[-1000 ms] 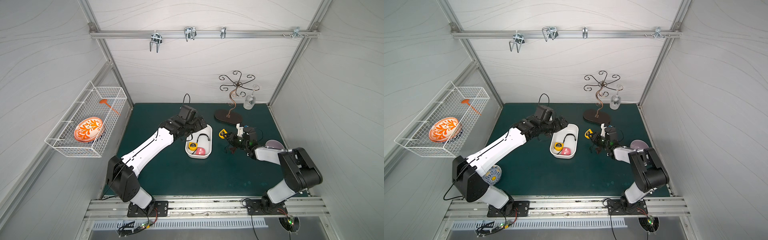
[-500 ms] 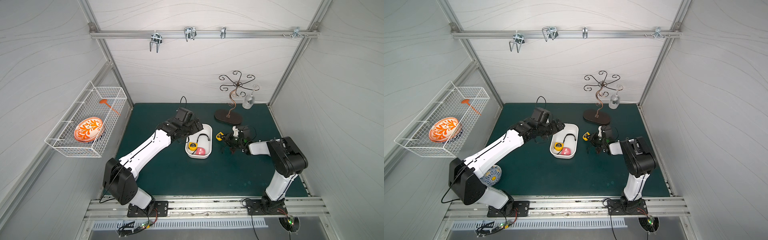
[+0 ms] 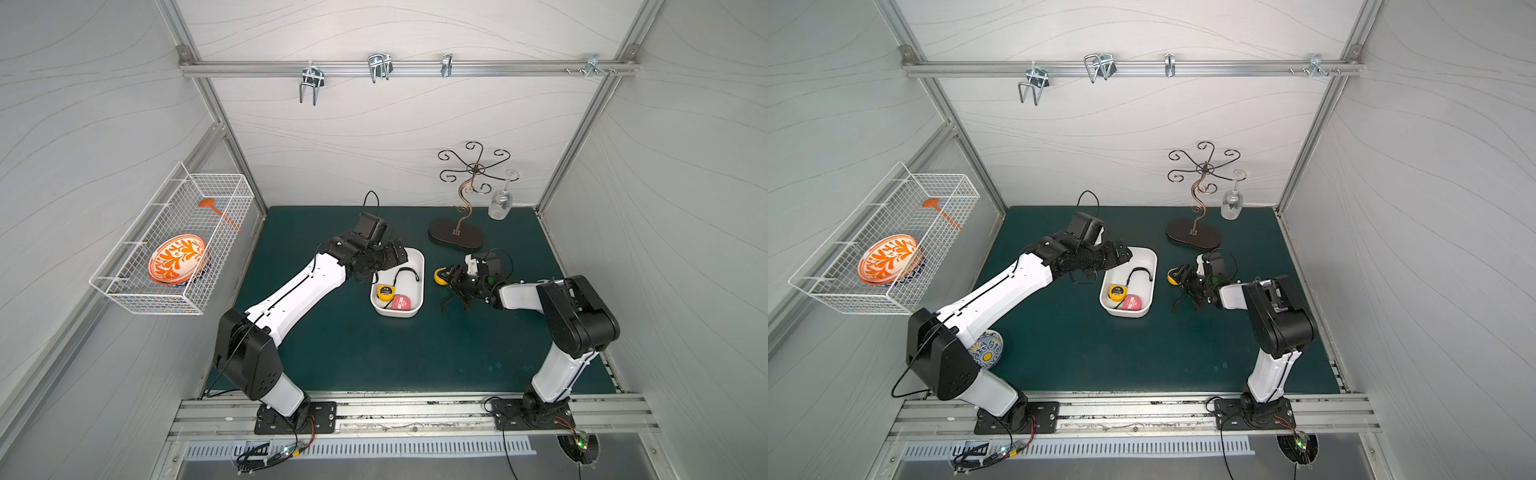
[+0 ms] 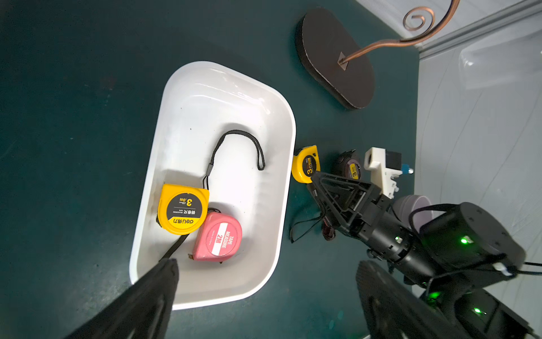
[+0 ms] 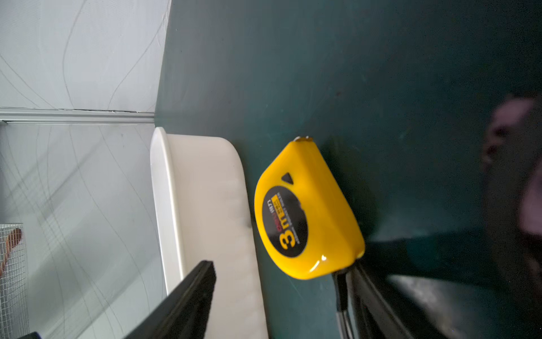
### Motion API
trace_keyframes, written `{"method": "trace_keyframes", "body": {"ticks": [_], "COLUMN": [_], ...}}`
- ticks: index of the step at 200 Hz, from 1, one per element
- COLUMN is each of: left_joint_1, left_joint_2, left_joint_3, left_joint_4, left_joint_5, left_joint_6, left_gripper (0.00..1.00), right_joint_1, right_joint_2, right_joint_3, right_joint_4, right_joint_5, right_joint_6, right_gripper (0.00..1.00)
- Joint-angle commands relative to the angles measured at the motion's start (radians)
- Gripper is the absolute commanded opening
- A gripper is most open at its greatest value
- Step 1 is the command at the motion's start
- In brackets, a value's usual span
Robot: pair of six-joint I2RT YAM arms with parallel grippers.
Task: Take the tape measure out of the storage box
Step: Place the tape measure at the center of the board, then pick up the tape measure from the storage box.
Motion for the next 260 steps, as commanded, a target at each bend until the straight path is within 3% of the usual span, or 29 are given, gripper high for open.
{"method": "trace_keyframes", "body": {"ticks": [1,41,79,114,141,193,260], "left_joint_1": [0.005,0.0,-0.031,-0.069,-0.091,-0.127,-0.14], "left_joint_2": [0.048,0.142,0.232,0.312,0.372,0.453,0.564], "left_joint_3": [0.06,0.112,0.161,0.227,0.275,0.295,0.338], "left_joint_4": [-0.065,-0.188,-0.294,-0.346,-0.379,-0.404,-0.388], "left_joint_5": [0.042,0.013,-0.064,-0.11,-0.14,-0.321,-0.396], "left_joint_6": [0.084,0.202,0.322,0.35,0.36,0.345,0.305], "left_gripper": [1.0,1.0,0.99,0.95,0.91,0.94,0.96], "right_joint_1": [0.002,0.019,0.026,0.005,-0.03,-0.082,-0.118], "right_joint_2": [-0.083,-0.276,-0.45,-0.551,-0.577,-0.577,-0.58], "right_joint_3": [-0.023,-0.021,0.001,0.007,-0.003,-0.023,-0.019], "right_joint_4": [-0.087,-0.282,-0.5,-0.589,-0.59,-0.552,-0.544], "right_joint_5": [0.008,0.044,0.112,0.146,0.126,0.07,0.042], "right_joint_6": [-0.045,-0.151,-0.238,-0.273,-0.274,-0.268,-0.263], "right_gripper": [0.87,0.99,0.99,0.99,0.99,0.99,0.99]}}
